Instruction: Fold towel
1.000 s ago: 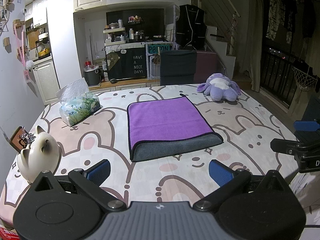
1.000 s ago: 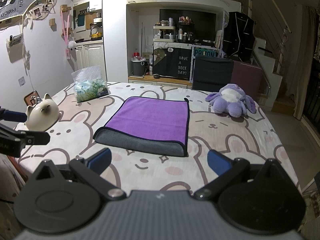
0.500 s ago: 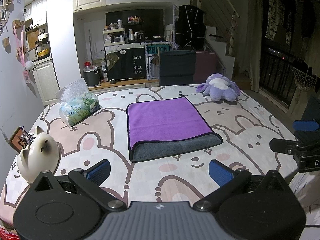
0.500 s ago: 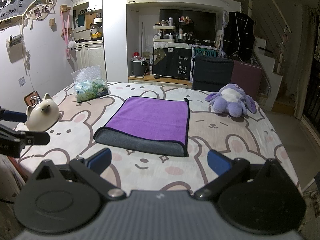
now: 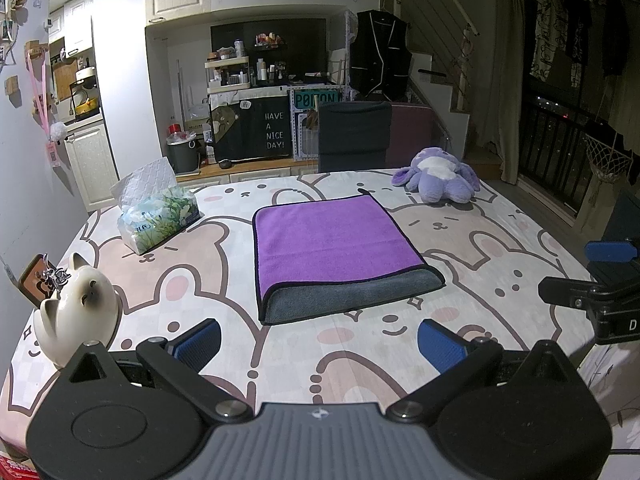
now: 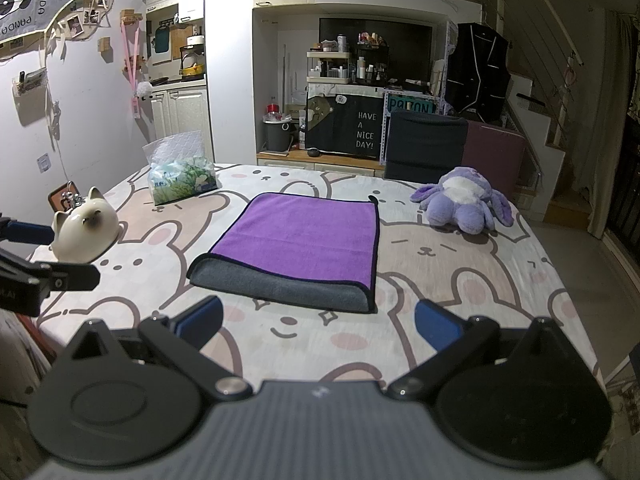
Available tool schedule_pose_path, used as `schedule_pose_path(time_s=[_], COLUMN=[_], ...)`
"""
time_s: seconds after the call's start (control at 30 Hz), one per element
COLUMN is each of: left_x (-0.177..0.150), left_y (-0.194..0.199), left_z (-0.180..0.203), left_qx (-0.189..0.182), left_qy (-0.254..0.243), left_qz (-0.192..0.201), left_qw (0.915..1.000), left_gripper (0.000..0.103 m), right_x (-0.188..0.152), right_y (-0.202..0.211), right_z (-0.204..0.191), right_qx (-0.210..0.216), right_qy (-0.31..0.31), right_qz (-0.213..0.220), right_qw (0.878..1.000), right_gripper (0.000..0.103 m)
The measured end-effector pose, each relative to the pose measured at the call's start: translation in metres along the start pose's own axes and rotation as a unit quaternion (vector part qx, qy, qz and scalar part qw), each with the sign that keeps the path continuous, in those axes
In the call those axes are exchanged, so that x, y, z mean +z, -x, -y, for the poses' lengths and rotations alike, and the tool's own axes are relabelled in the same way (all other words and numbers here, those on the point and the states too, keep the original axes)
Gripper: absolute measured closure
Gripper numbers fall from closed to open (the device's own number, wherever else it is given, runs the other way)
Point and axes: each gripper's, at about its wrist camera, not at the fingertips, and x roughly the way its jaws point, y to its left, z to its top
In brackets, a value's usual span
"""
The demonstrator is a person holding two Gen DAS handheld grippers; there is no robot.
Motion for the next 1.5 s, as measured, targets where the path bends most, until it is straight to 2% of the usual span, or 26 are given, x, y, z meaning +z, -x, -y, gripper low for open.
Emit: schedule_pose_path(time_s=[0.33,0.37,0.5,0.73,1.2,1.5], left_x=[0.000,0.003,0.009,0.015,0.027,0.041], left_y=[0.000,0.002,0.004,0.013,0.002,-0.013], left_z=[0.000,0.012,0.017,0.008,-0.001,-0.013], left_qx=[0.001,0.002,0.005,0.012,0.028,0.035], left_qy=[0.000,0.001,0.005,-0.002,0.004,0.013], left_qz=[0.000,0.000,0.001,0.018,0.038,0.056], left_qw=[1.0000,1.0000,1.0000,0.9998,0.9989,0.9978], left_gripper=[0.000,0.000,0.000,0.000,0.000,0.000], right_x=[0.001,0.001,-0.002,-0.001,0.012,0.022], right_y=[0.002,0.002,0.001,0.004,0.005,-0.007], right_z=[0.000,0.000,0.000,-0.001,0.010,0.012], right_qx=[0.000,0.000,0.000,-0.002,-0.010,-0.025], right_qy=[0.000,0.000,-0.002,0.002,-0.016,0.002], right_qz=[0.000,0.000,0.003,0.018,0.046,0.063], right_qw=[1.000,1.000,1.000,1.000,0.999,0.998], right_gripper=[0.000,0.000,0.000,0.000,0.000,0.000])
